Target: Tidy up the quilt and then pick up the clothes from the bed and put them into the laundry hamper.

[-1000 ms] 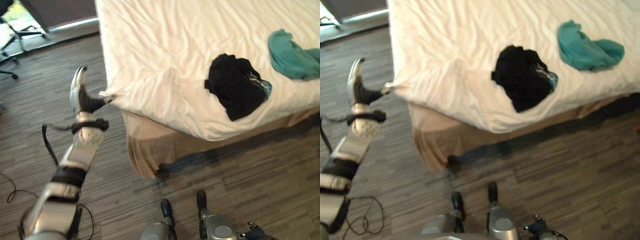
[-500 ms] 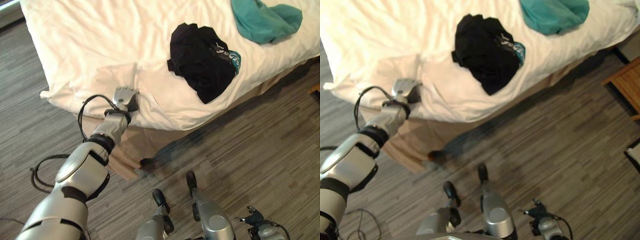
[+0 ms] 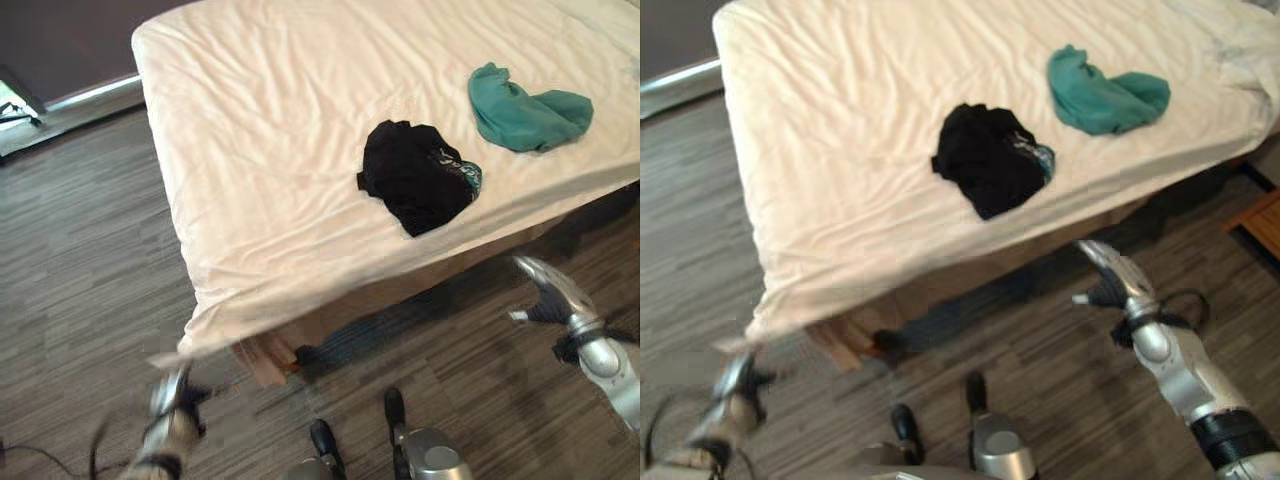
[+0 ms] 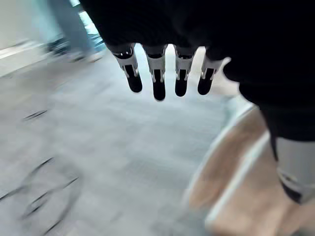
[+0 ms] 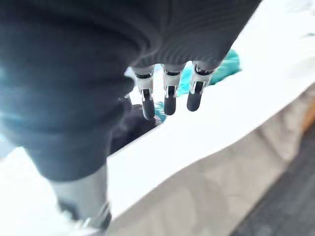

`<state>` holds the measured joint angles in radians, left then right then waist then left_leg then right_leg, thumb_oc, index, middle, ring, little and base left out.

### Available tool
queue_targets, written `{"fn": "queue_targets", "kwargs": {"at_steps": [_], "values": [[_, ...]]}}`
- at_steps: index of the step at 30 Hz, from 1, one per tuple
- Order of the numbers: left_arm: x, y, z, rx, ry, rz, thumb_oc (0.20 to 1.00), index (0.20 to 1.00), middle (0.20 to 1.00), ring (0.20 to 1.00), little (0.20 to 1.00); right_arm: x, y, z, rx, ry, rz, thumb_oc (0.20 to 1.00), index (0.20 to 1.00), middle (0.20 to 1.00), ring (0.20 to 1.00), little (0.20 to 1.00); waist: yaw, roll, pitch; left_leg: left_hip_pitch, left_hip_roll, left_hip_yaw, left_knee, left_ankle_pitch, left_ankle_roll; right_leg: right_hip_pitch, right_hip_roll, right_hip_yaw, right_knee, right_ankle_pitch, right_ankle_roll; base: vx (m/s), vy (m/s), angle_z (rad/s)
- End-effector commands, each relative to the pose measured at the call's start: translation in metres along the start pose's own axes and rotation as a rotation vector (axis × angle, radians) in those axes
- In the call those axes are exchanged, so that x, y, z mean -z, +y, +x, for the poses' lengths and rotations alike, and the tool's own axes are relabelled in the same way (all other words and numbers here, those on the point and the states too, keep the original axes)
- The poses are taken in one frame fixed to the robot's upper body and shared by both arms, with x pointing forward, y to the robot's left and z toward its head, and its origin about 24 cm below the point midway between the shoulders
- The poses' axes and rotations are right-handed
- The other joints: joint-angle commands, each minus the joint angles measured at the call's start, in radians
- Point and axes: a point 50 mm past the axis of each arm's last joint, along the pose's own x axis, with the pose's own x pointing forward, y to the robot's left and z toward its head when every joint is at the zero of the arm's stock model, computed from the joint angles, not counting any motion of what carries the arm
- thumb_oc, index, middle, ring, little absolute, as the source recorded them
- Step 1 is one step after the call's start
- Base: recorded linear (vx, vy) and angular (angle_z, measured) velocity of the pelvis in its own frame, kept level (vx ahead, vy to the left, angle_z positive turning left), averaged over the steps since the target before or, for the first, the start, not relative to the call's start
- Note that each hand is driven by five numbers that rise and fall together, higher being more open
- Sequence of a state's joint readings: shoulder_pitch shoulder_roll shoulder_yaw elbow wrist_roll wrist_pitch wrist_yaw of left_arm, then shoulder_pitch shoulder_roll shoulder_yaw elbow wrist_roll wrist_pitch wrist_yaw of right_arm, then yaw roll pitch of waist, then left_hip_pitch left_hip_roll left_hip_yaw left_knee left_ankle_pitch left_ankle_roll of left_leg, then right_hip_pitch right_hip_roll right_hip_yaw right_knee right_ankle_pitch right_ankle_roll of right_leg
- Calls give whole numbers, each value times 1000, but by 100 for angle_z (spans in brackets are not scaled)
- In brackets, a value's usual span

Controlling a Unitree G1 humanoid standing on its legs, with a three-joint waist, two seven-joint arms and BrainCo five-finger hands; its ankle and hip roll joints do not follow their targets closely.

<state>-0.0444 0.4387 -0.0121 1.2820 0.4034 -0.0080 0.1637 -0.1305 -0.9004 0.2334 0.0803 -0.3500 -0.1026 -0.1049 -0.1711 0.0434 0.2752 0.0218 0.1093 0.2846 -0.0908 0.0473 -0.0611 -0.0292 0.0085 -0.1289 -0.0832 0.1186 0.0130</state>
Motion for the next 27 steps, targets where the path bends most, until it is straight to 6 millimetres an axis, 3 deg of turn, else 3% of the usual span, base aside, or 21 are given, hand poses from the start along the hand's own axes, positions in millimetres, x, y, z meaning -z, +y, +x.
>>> {"fn": "queue_targets", "kwargs": {"at_steps": [1,2,3,4,5,6,7,9,10,11,12,13,14,15,16,17,18,21,24,25,27], "values": [[58,13,-8,-14,199,-5,1000,1000,1000,1000,1000,-47,-26,34,90,-230,48,200,200,200,200,200,108,-51,3,81,1,-33,4,-78,-43,6,-110,22,11,-119,153,8,-2,39],[65,-5,-13,35,224,18,1000,1000,1000,1000,1000,-84,-37,58,104,-356,66,200,200,200,200,200,143,-53,5,80,1,-46,4,-78,-42,13,-111,12,11,-121,151,0,-4,44],[65,-5,-13,34,225,15,1000,1000,1000,1000,1000,-85,-37,59,104,-359,65,200,200,200,200,200,140,-53,4,76,0,-47,4,-75,-42,9,-112,12,11,-119,150,-49,-13,40],[60,-19,-14,66,210,39,1000,1000,1000,1000,1000,-122,-49,83,113,-461,61,200,200,200,200,200,176,-55,14,63,0,-62,4,-70,-41,3,-113,2,14,-120,149,-54,-14,29],[60,-19,-14,66,210,36,1000,1000,1000,1000,1000,-123,-49,84,114,-464,60,200,200,200,200,200,172,-56,12,58,-1,-63,4,-67,-41,-3,-114,2,15,-118,148,-102,-21,41],[53,-23,-13,65,181,38,1000,1000,1000,1000,1000,-144,-61,98,131,-507,26,200,200,200,200,200,194,-58,24,40,-1,-76,4,-60,-41,-18,-115,-3,20,-116,146,-151,-41,74],[32,-18,-8,37,106,50,1000,1000,1000,1000,1000,-165,-87,125,172,-493,-43,200,200,200,200,200,232,-62,45,3,-1,-100,4,-46,-46,-47,-116,-17,26,-113,144,-150,-40,70],[17,-15,-5,11,57,52,1000,1000,1000,1000,1000,-174,-91,133,179,-490,-74,200,200,200,200,200,249,-64,56,-24,-2,-112,4,-34,-47,-67,-118,-25,29,-109,143,-128,-65,53],[-18,-15,-2,-16,-61,42,1000,1000,1000,1000,1000,-184,-90,151,171,-437,-96,200,200,200,200,200,282,-62,72,-62,-3,-141,4,-17,-51,-92,-120,-50,33,-107,140,-117,-103,47],[-37,-17,-3,-23,-135,42,1000,1000,1000,1000,1000,-186,-85,157,160,-410,-96,200,200,200,200,200,298,-57,82,-81,-3,-157,4,-8,-55,-101,-123,-68,35,-107,140,-66,-82,41],[-38,-17,-3,-24,-135,41,1000,1000,1000,1000,1000,-187,-85,158,160,-411,-97,200,200,200,200,200,295,-56,81,-83,-3,-160,4,-7,-55,-102,-124,-70,36,-108,139,-28,-52,52],[-56,-21,-4,-21,-205,56,1000,1000,1000,1000,1000,-183,-77,163,144,-367,-80,200,200,200,200,200,308,-51,90,-100,-4,-176,4,-1,-58,-108,-127,-86,36,-107,139,-39,-65,58],[-96,-29,-11,-13,-361,111,1000,1000,1000,1000,1000,-164,-55,170,87,-255,-75,200,200,200,200,200,326,-38,107,-136,-6,-199,4,13,-66,-122,-132,-119,37,-104,140,-44,-90,58],[-121,-33,-18,-6,-457,136,1000,1000,1000,1000,1000,-149,-28,170,14,-176,-73,200,200,200,200,200,339,-24,117,-147,-6,-216,4,16,-70,-118,-134,-138,32,-106,142,-49,-78,46],[-133,-35,-22,-2,-509,146,1000,1000,1000,1000,1000,-136,-18,170,-18,-121,-65,200,200,200,200,200,344,-16,118,-163,-10,-225,4,23,-72,-121,-138,-153,26,-102,142,-18,-56,56],[-150,-40,-29,7,-578,147,1000,1000,1000,1000,1000,-117,14,162,-105,-30,-1,200,200,200,200,200,349,-3,127,-172,-10,-238,4,25,-75,-117,-140,-170,24,-104,145,-30,-37,63],[-157,-42,-32,14,-606,152,1000,1000,1000,1000,1000,-106,31,156,-160,23,33,200,200,200,200,200,350,2,127,-185,-13,-246,4,28,-77,-119,-144,-180,20,-102,145,2,-24,67],[-165,-51,-39,43,-648,147,1000,1000,1000,1000,1000,-90,97,128,-344,131,140,200,200,200,200,200,346,15,129,-202,-20,-266,4,31,-76,-116,-150,-198,17,-102,146,17,23,38],[-153,-54,-36,50,-603,149,1000,1000,1000,1000,1000,-96,151,91,-532,76,158,200,200,200,200,200,326,5,128,-195,-24,-265,4,25,-70,-111,-151,-190,19,-105,148,44,51,7],[-148,-55,-34,52,-578,147,1000,1000,1000,1000,1000,-100,163,79,-572,47,199,200,200,200,200,200,315,-4,125,-190,-24,-262,4,20,-69,-109,-151,-183,19,-105,148,60,54,8],[-142,-54,-31,48,-550,142,1000,1000,1000,1000,1000,-106,165,69,-594,-21,244,200,200,200,200,200,302,-15,123,-184,-24,-255,4,16,-66,-107,-152,-175,20,-106,149,46,36,2]]}}
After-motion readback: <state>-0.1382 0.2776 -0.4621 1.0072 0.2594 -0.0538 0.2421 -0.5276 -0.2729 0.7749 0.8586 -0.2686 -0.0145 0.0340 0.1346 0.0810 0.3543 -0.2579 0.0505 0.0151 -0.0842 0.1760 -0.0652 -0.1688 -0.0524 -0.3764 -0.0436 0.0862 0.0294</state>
